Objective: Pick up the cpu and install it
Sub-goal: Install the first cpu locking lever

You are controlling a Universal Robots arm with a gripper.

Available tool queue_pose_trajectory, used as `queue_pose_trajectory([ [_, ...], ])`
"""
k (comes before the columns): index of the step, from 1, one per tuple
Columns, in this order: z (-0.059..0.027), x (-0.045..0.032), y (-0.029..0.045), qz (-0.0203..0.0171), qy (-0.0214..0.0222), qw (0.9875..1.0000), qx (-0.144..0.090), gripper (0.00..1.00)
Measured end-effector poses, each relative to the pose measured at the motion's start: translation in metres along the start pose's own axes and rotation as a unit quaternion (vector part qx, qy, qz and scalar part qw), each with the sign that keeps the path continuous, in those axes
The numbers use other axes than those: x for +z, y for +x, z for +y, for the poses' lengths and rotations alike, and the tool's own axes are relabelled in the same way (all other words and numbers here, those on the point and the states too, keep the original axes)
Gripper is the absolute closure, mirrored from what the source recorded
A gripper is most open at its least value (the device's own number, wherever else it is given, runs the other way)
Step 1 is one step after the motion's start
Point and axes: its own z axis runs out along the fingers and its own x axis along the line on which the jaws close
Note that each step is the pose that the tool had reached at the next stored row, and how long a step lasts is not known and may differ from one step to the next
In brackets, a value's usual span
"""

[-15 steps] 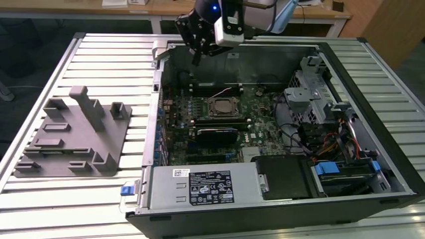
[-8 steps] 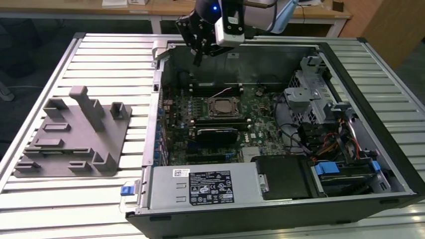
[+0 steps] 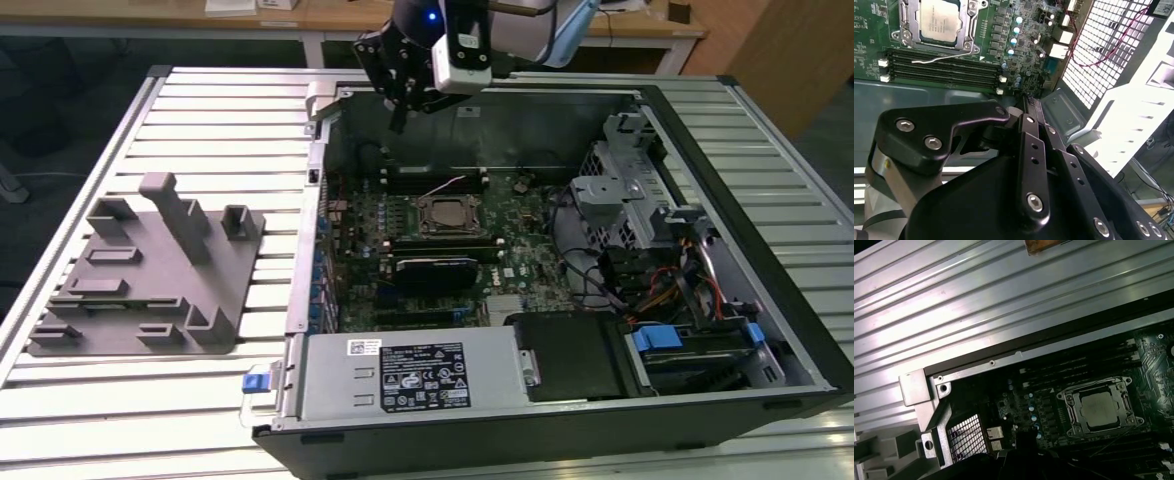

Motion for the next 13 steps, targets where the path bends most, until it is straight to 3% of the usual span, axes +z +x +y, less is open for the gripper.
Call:
queue_pose_trajectory([
  [7,0.0000,0.0002,-0.0001,-0.0100,-0.0028,0.9999,-0.001,0.89],
  [13,0.0000,0.0004,-0.0001,-0.0218,-0.0060,0.9997,-0.002,0.89],
])
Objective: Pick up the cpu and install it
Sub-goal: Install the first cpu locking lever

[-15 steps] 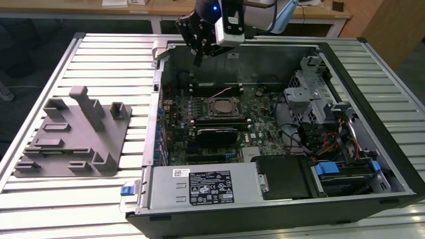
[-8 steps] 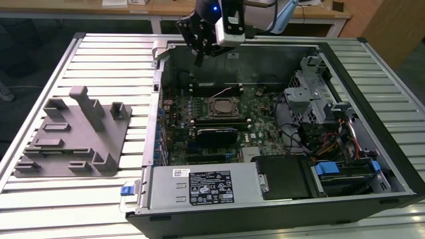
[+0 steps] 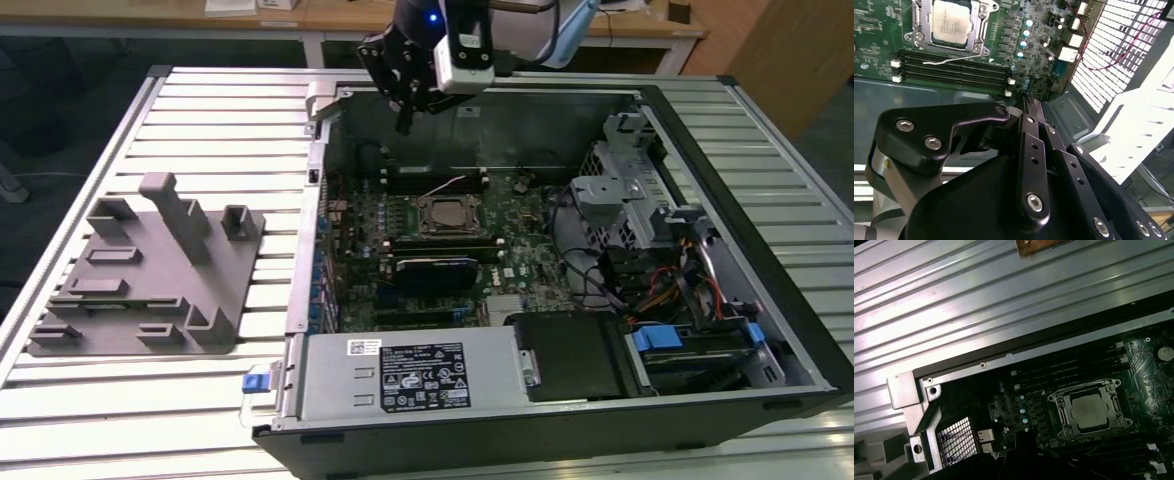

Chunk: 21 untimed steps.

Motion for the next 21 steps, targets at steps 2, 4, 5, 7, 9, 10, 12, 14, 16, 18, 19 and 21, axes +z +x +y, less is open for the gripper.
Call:
queue_pose_trajectory([
  [2,0.0000,0.0001,0.0000,-0.0049,-0.0014,1.0000,0.000,0.89],
  [4,0.0000,0.0002,0.0000,-0.0101,-0.0028,0.9999,-0.001,0.89],
  [5,0.0000,0.0002,-0.0001,-0.0127,-0.0035,0.9999,-0.001,0.89],
  [7,0.0000,0.0003,-0.0001,-0.0178,-0.0049,0.9998,-0.002,0.89],
  [9,0.0000,0.0004,-0.0001,-0.0228,-0.0063,0.9997,-0.002,0.89],
  [10,0.0000,0.0005,-0.0001,-0.0253,-0.0070,0.9997,-0.002,0.89],
  [12,0.0000,0.0005,-0.0001,-0.0303,-0.0084,0.9995,-0.003,0.89],
  [14,0.0000,0.0006,-0.0002,-0.0352,-0.0097,0.9993,-0.003,0.89],
  [16,0.0000,0.0007,-0.0002,-0.0401,-0.0110,0.9991,-0.004,0.89],
  [18,0.0000,0.0008,-0.0002,-0.0449,-0.0124,0.9989,-0.004,0.89],
  [19,0.0000,0.0009,-0.0002,-0.0473,-0.0131,0.9988,-0.004,0.89],
  [21,0.0000,0.0010,-0.0002,-0.0522,-0.0145,0.9985,-0.005,0.89],
])
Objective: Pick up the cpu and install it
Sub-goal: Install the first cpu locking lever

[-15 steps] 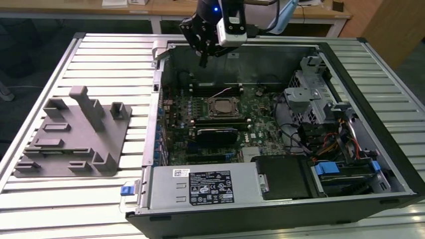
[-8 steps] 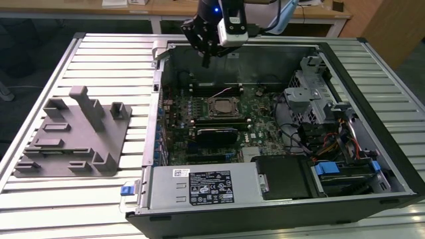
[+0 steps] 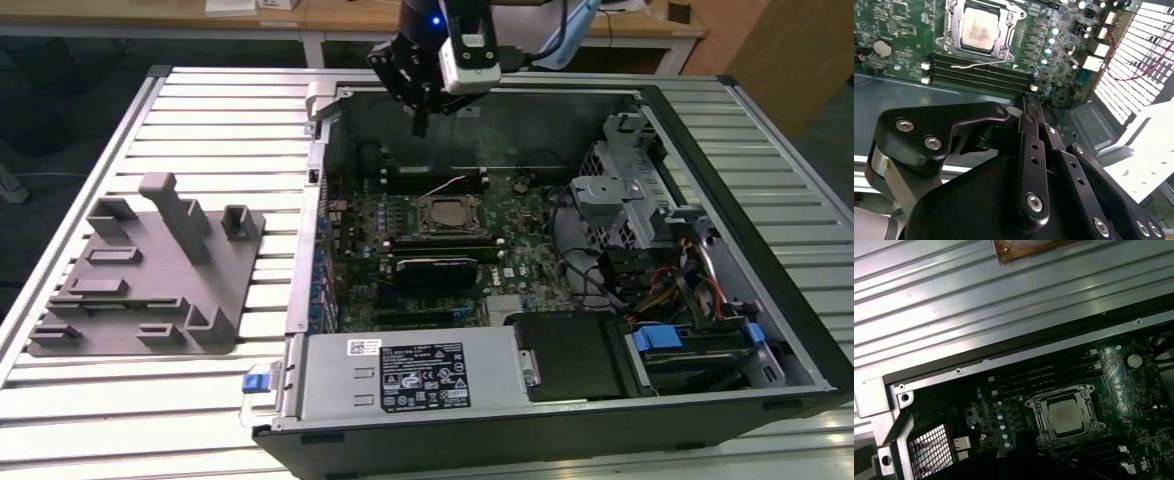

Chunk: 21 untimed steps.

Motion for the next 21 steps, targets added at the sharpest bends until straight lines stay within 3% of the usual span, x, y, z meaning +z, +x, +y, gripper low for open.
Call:
queue_pose_trajectory([
  [5,0.0000,0.0001,0.0000,-0.0090,-0.0011,1.0000,-0.001,0.89],
  [16,0.0000,0.0001,0.0000,-0.0293,0.0140,0.9995,0.000,0.89],
  [21,0.0000,0.0000,0.0000,-0.0404,0.0169,0.9990,0.000,0.89],
])
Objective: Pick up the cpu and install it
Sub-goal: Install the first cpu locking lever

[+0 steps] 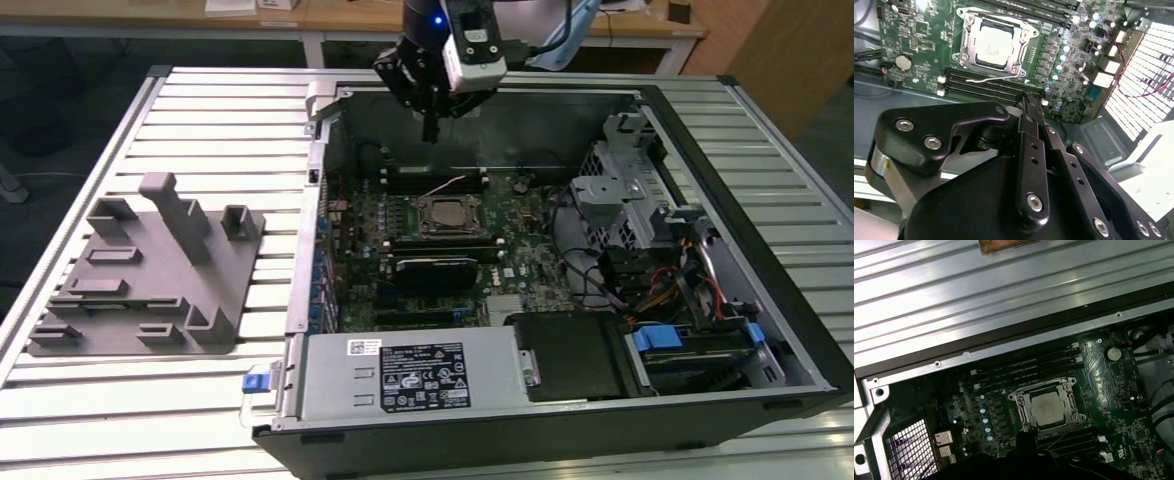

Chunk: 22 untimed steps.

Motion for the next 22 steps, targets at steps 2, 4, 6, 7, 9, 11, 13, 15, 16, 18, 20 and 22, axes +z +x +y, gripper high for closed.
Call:
queue_pose_trajectory([
  [2,0.0000,0.0000,0.0000,-0.0044,0.0009,1.0000,0.000,0.89],
  [4,0.0000,0.0000,0.0000,-0.0090,0.0022,1.0000,0.000,0.89],
  [6,0.0000,0.0000,0.0000,-0.0132,0.0035,0.9999,0.000,0.89],
  [7,0.0000,0.0000,0.0000,-0.0146,0.0037,0.9999,0.000,0.89],
  [9,0.0000,0.0001,-0.0001,-0.0150,0.0036,0.9999,0.000,0.89],
  [11,0.0000,0.0001,0.0000,-0.0153,0.0036,0.9999,0.000,0.89],
  [13,0.0000,0.0001,0.0000,-0.0154,0.0036,0.9999,0.000,0.89],
  [15,0.0000,0.0008,-0.0001,-0.0154,0.0036,0.9999,0.000,0.89],
  [16,0.0000,0.0014,-0.0001,-0.0155,0.0036,0.9999,-0.001,0.89],
  [18,0.0000,0.0028,-0.0002,-0.0154,0.0036,0.9999,-0.002,0.89],
  [20,-0.0001,0.0040,-0.0003,-0.0154,0.0036,0.9999,-0.003,0.89],
  [22,0.0000,0.0051,-0.0005,-0.0154,0.0037,0.9999,-0.005,0.89],
])
